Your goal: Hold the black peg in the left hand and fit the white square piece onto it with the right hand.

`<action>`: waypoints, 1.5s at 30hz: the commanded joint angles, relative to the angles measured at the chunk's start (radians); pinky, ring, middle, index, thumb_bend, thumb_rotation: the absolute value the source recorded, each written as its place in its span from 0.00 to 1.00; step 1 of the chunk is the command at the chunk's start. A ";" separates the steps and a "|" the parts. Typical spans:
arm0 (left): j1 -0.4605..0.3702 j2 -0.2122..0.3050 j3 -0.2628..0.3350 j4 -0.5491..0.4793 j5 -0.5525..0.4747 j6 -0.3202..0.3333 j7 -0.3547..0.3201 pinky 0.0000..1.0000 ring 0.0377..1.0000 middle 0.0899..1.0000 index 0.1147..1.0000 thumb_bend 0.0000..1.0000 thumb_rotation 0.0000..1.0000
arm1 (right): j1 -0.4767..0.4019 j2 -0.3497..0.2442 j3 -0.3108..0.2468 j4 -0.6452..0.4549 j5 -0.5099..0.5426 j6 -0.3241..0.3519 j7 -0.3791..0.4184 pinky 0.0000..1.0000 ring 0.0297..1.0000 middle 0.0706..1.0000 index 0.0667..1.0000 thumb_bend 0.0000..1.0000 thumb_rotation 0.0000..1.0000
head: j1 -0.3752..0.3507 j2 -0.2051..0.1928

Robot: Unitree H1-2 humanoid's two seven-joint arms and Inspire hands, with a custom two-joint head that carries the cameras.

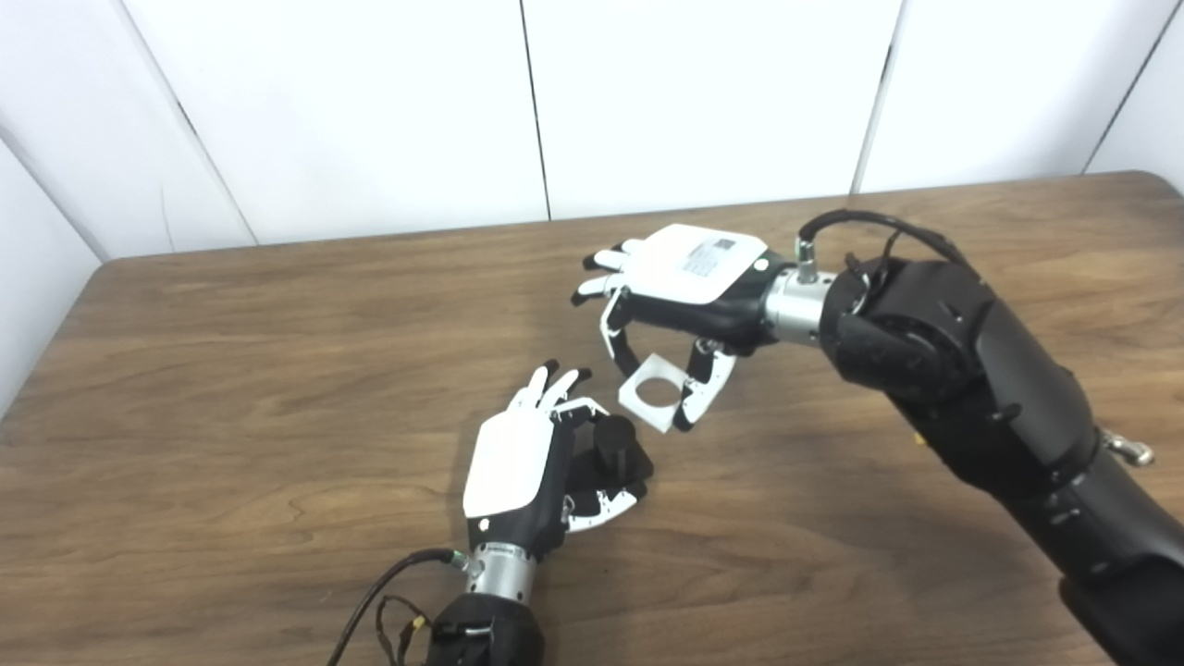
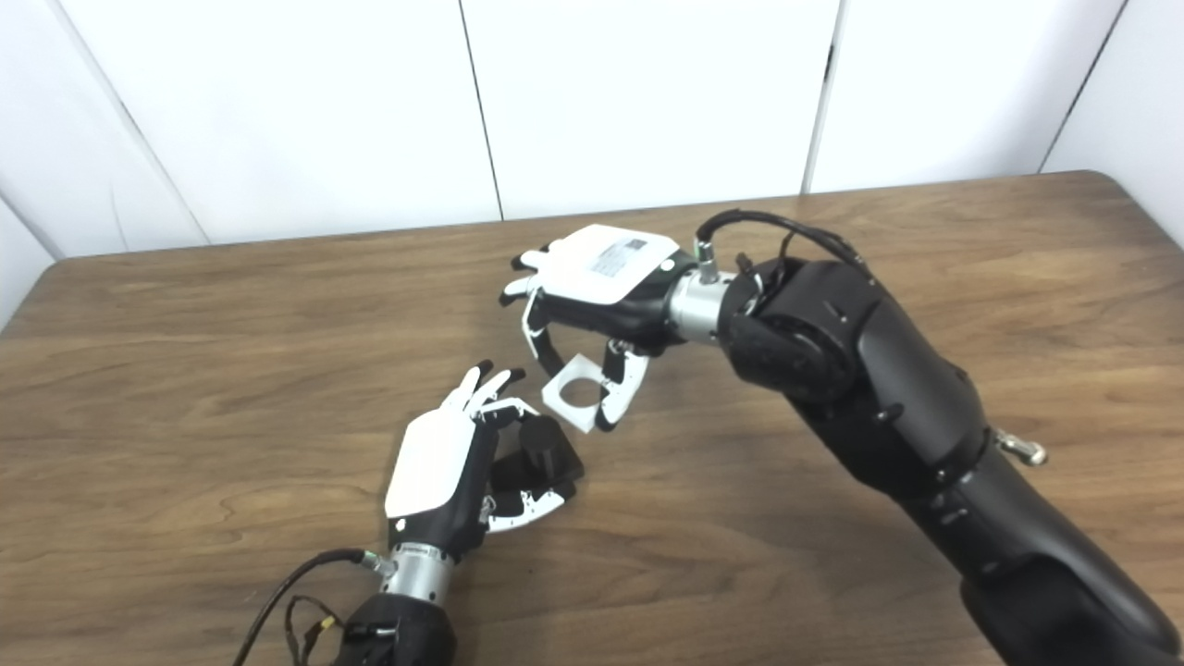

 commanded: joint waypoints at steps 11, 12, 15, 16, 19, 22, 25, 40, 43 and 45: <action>0.017 0.011 -0.010 0.025 0.010 0.031 -0.053 0.95 0.99 0.89 0.43 0.52 0.07 | -0.035 0.043 0.012 -0.028 -0.016 -0.008 -0.010 1.00 1.00 0.91 0.45 0.53 0.15 | -0.004 0.003; 0.017 0.010 -0.009 0.025 0.008 0.031 -0.052 0.96 0.99 0.89 0.43 0.52 0.07 | -0.033 0.045 0.013 -0.028 -0.016 -0.008 -0.009 1.00 1.00 0.92 0.45 0.53 0.15 | -0.004 0.003; 0.017 0.009 -0.009 0.027 0.008 0.031 -0.050 0.95 0.99 0.89 0.43 0.52 0.07 | -0.029 0.051 0.018 -0.021 -0.018 -0.014 -0.017 1.00 1.00 0.92 0.45 0.53 0.15 | -0.004 0.003; 0.017 0.010 -0.009 0.027 0.009 0.031 -0.050 0.95 0.99 0.89 0.43 0.52 0.07 | -0.029 0.052 0.020 -0.017 -0.018 -0.017 -0.019 1.00 1.00 0.92 0.45 0.53 0.15 | -0.004 0.005; 0.016 0.011 -0.012 0.025 0.013 0.031 -0.052 0.95 0.99 0.89 0.43 0.52 0.07 | -0.029 0.054 0.021 -0.003 -0.016 -0.026 -0.028 1.00 1.00 0.92 0.45 0.53 0.15 | -0.003 0.005; 0.015 0.011 -0.012 0.026 0.018 0.033 -0.050 0.95 0.99 0.89 0.43 0.52 0.07 | -0.027 0.055 0.021 0.009 -0.018 -0.035 -0.038 1.00 1.00 0.91 0.45 0.53 0.15 | -0.004 0.004; 0.014 0.011 -0.013 0.024 0.022 0.039 -0.056 0.95 0.99 0.89 0.43 0.52 0.07 | -0.024 0.057 0.021 0.017 -0.022 -0.040 -0.045 1.00 1.00 0.91 0.45 0.53 0.14 | -0.003 0.004; 0.010 0.008 -0.010 0.032 0.024 0.038 -0.042 0.94 0.98 0.89 0.43 0.52 0.07 | -0.018 0.064 0.021 0.048 -0.031 -0.043 -0.047 1.00 1.00 0.92 0.45 0.53 0.14 | -0.002 0.000; 0.006 0.011 -0.011 0.031 0.031 0.040 -0.046 0.93 0.98 0.88 0.43 0.52 0.07 | -0.016 0.064 0.022 0.055 -0.031 -0.051 -0.056 1.00 1.00 0.92 0.45 0.53 0.14 | 0.001 -0.002; 0.004 0.013 -0.012 0.031 0.034 0.040 -0.047 0.93 0.98 0.88 0.43 0.52 0.07 | -0.016 0.063 0.024 0.057 -0.031 -0.053 -0.058 1.00 1.00 0.92 0.45 0.53 0.14 | 0.001 -0.003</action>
